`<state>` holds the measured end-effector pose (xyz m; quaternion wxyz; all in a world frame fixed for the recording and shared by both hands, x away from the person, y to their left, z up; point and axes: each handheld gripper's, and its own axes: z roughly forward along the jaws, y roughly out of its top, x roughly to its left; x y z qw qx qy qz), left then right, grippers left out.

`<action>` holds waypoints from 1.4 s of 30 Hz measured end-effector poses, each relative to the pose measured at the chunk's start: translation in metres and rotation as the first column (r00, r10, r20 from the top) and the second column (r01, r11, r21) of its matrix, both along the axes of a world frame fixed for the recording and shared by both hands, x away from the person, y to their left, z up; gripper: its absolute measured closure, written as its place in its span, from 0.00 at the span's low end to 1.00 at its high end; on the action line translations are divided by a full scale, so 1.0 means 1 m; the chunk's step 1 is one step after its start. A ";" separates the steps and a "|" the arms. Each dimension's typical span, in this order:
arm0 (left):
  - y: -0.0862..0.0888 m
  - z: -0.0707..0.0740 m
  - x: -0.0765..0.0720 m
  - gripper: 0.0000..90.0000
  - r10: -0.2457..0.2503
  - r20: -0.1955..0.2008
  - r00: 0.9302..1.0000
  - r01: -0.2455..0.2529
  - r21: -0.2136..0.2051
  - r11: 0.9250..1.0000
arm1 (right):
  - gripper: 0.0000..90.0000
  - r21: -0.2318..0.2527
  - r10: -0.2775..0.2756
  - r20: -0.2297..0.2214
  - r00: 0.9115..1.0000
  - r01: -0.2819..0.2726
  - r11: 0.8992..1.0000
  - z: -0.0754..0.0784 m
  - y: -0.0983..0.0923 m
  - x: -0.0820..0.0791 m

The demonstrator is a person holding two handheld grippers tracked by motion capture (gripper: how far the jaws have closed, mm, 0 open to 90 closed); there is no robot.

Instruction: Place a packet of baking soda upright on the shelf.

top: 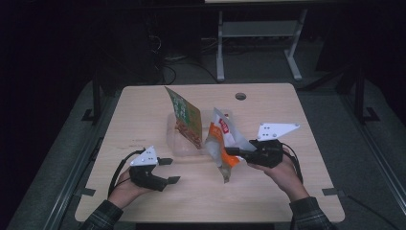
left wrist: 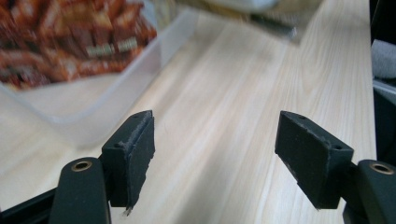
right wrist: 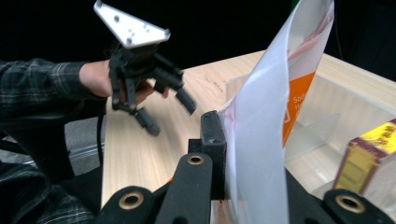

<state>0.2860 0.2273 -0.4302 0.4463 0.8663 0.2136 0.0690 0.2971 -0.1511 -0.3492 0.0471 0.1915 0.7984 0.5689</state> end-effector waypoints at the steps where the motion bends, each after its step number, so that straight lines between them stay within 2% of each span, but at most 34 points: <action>1: 0.000 -0.002 -0.001 0.30 0.002 -0.002 1.000 -0.002 0.006 1.000 | 1.00 -0.003 -0.003 0.006 1.000 0.003 1.000 0.001 0.000 0.002; 6: 0.001 -0.005 0.000 0.30 0.007 0.000 1.000 -0.007 0.012 1.000 | 1.00 -0.024 -0.017 0.020 1.000 0.017 1.000 0.007 0.001 0.014; 10: 0.001 -0.007 0.000 0.30 0.010 -0.012 1.000 -0.010 0.011 1.000 | 1.00 -0.032 -0.025 0.030 0.999 0.026 0.999 0.012 0.003 0.025; 19: 0.002 -0.008 0.002 0.30 0.003 -0.012 1.000 -0.003 0.011 1.000 | 1.00 -0.040 -0.052 0.040 0.998 0.054 0.998 0.025 0.014 0.053; 26: 0.000 -0.009 0.002 0.30 -0.001 -0.017 1.000 0.001 0.010 1.000 | 1.00 -0.031 -0.083 0.030 0.996 0.084 0.996 0.029 0.019 0.073; 33: 0.000 -0.008 0.002 0.30 -0.009 -0.011 1.000 0.009 0.017 1.000 | 1.00 -0.044 -0.113 0.018 0.993 0.114 0.993 0.027 0.021 0.091; 42: -0.002 -0.009 0.001 0.30 -0.008 -0.022 1.000 0.008 0.013 1.000 | 1.00 -0.067 -0.140 -0.014 0.990 0.138 0.988 0.014 0.024 0.105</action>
